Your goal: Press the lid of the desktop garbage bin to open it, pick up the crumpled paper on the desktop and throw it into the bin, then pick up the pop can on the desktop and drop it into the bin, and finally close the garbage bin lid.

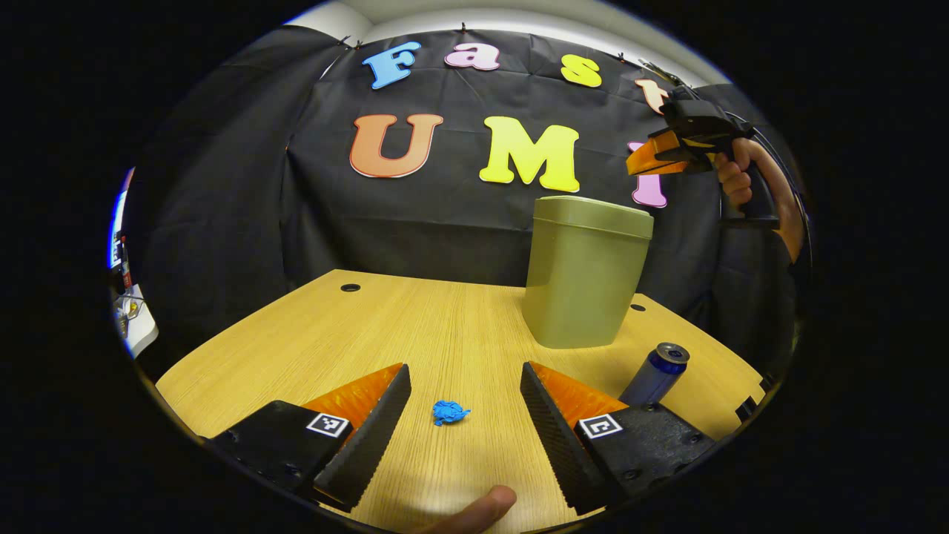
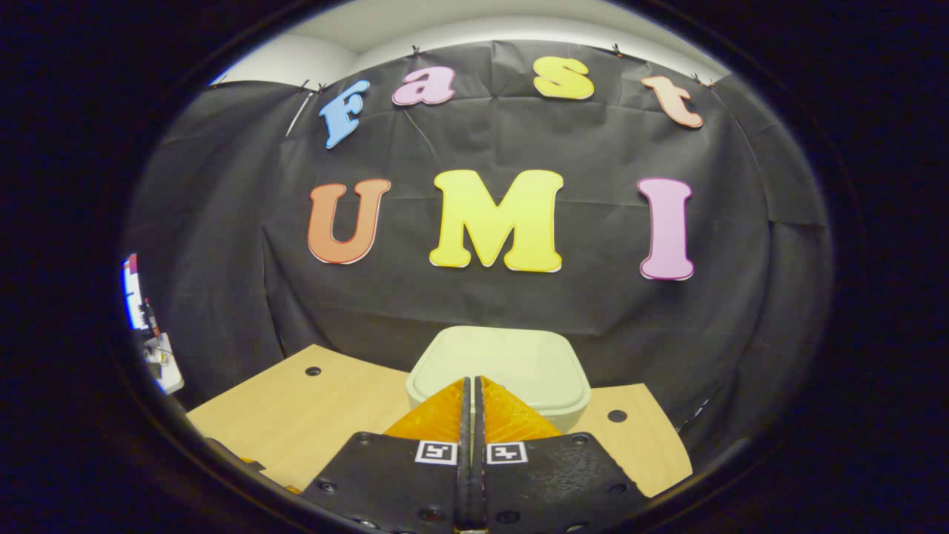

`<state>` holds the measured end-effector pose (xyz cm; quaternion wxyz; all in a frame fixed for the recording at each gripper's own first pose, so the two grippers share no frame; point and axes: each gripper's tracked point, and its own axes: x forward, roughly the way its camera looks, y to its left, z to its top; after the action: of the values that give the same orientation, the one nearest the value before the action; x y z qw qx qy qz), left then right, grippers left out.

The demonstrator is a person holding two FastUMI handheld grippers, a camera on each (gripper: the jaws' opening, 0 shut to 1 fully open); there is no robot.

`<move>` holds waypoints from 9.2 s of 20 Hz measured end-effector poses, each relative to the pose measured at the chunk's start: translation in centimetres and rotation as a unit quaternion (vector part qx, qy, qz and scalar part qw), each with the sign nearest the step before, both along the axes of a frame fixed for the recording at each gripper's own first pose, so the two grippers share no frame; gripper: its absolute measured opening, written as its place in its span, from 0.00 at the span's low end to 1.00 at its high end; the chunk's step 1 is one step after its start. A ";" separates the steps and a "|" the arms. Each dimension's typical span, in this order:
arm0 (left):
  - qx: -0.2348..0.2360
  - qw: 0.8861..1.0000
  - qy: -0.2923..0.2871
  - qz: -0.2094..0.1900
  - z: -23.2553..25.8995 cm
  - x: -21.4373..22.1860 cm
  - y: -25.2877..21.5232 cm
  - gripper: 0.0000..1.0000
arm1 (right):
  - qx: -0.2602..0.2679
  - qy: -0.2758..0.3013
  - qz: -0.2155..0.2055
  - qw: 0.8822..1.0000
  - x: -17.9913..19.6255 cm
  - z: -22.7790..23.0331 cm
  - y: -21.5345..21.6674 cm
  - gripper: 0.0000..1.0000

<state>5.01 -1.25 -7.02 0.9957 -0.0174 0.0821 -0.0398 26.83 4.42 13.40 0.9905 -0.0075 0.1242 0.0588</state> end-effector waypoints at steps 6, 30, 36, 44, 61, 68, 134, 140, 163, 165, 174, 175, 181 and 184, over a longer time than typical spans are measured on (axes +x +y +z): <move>0.001 1.000 0.002 0.000 -1.0 0.4 0.3 0.97 | -0.010 0.057 -0.048 0.997 5.9 -2.8 -2.1 0.00; 0.021 0.999 0.004 0.025 -1.9 0.0 1.0 0.96 | -0.001 -0.053 -0.015 0.998 -4.2 3.5 -2.9 0.00; 0.007 1.000 -0.001 0.027 -1.0 -0.3 1.3 0.96 | 0.005 -0.081 -0.002 0.997 -11.2 0.6 -3.3 0.36; 0.011 1.000 0.005 0.029 -1.5 -0.6 1.5 0.96 | -0.007 -0.102 -0.011 0.995 -19.1 -5.0 -4.9 0.93; 0.015 0.996 0.088 0.002 -7.2 1.1 1.3 0.96 | 0.046 -0.038 -0.015 0.998 -26.1 -23.0 -4.1 0.95; 0.018 0.985 0.173 0.005 -10.8 5.4 1.6 0.96 | 0.031 -0.031 -0.005 0.999 -25.9 -24.3 -3.2 0.93; 0.016 0.998 -0.005 -0.056 12.2 10.1 -3.2 0.36 | 0.039 0.007 -0.044 0.998 -17.3 -16.3 -6.0 0.76; 0.039 0.995 -0.050 -0.077 20.7 15.7 -10.0 0.36 | 0.032 0.006 -0.045 0.998 -16.8 -15.9 -8.2 0.79; 0.007 0.989 -0.008 -0.148 20.7 27.2 -23.4 0.46 | 0.054 0.046 -0.083 0.994 -15.8 -20.6 -13.9 0.79; 0.015 0.990 -0.008 -0.138 20.8 27.1 -22.9 0.56 | 0.051 0.047 -0.079 0.994 -15.9 -20.7 -13.4 0.80; -0.007 0.989 -0.032 -0.147 22.9 23.4 -20.4 0.96 | 0.045 0.040 -0.050 0.997 -16.1 -19.4 -11.3 0.77; -0.006 0.989 -0.038 -0.145 23.2 22.6 -19.6 0.96 | 0.041 0.036 -0.046 0.997 -16.0 -18.7 -11.0 0.77; 0.004 0.992 -0.064 -0.110 23.1 17.6 -13.1 0.98 | 0.053 0.008 -0.024 0.998 -13.6 -13.1 -9.1 0.79; 0.023 0.993 -0.075 -0.092 21.6 15.2 -9.5 0.98 | 0.039 -0.022 -0.024 0.999 -11.0 -8.1 -9.1 0.79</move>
<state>20.24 -10.73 14.56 0.9912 0.0165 0.0096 -0.1309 15.85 -4.68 5.26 0.9936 0.0328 0.1004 0.0401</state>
